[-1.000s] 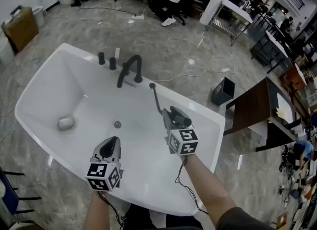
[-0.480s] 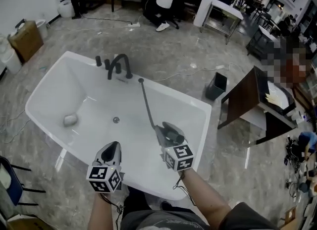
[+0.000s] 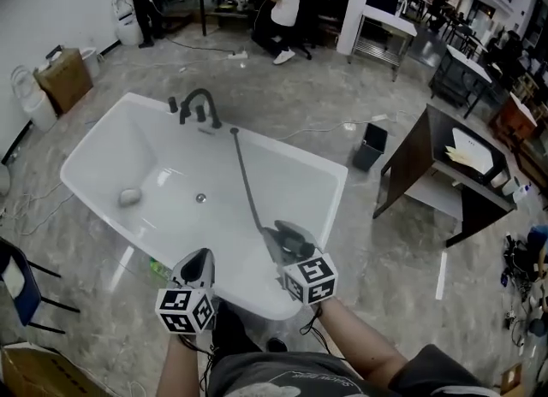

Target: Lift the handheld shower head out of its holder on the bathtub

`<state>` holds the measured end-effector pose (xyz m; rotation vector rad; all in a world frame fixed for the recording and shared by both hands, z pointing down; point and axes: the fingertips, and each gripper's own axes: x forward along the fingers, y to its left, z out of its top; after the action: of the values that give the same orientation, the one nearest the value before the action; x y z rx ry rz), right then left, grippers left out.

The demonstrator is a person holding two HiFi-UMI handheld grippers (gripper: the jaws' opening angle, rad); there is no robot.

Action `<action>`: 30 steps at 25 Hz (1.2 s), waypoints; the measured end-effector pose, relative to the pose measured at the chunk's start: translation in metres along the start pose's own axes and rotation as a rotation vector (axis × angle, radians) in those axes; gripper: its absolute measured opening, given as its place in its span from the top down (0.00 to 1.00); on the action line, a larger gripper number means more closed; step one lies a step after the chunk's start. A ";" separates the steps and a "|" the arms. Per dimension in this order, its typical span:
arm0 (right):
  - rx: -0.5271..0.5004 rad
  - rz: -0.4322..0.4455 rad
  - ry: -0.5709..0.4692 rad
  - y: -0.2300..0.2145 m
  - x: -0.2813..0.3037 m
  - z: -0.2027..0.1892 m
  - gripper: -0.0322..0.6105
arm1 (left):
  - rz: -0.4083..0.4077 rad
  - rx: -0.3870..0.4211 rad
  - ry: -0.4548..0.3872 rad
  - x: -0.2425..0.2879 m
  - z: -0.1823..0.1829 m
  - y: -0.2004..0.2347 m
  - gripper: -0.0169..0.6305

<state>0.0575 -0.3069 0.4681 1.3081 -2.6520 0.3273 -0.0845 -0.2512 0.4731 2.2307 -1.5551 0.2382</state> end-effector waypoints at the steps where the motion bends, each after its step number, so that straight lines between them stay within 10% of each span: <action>1: -0.015 0.014 0.002 0.004 -0.014 -0.002 0.76 | 0.005 -0.004 -0.003 -0.009 -0.004 -0.011 0.93; 15: 0.054 0.016 -0.075 0.024 -0.170 -0.022 0.76 | 0.004 0.016 -0.010 -0.118 -0.047 -0.095 0.93; 30: 0.004 0.061 -0.018 0.172 -0.301 -0.079 0.75 | 0.005 -0.016 -0.015 -0.289 -0.127 -0.132 0.93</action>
<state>0.1059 0.0452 0.4498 1.2391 -2.7119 0.3300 -0.0557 0.0891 0.4521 2.2215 -1.5658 0.2106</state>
